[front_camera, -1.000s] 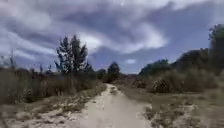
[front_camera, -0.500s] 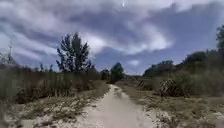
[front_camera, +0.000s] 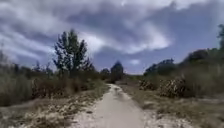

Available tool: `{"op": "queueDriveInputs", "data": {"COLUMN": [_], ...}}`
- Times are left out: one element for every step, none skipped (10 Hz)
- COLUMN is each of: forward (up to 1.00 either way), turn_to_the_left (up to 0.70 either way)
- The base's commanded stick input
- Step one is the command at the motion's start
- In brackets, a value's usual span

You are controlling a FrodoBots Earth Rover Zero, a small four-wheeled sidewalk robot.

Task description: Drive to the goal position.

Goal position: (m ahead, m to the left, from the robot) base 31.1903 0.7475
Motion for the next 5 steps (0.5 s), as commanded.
{"op": "queueDriveInputs", "data": {"forward": [0.85, 0.85, 0.85, 0.85, 0.85], "turn_to_the_left": [0.17, 0.34, 0.24, 0.00, 0.00]}}
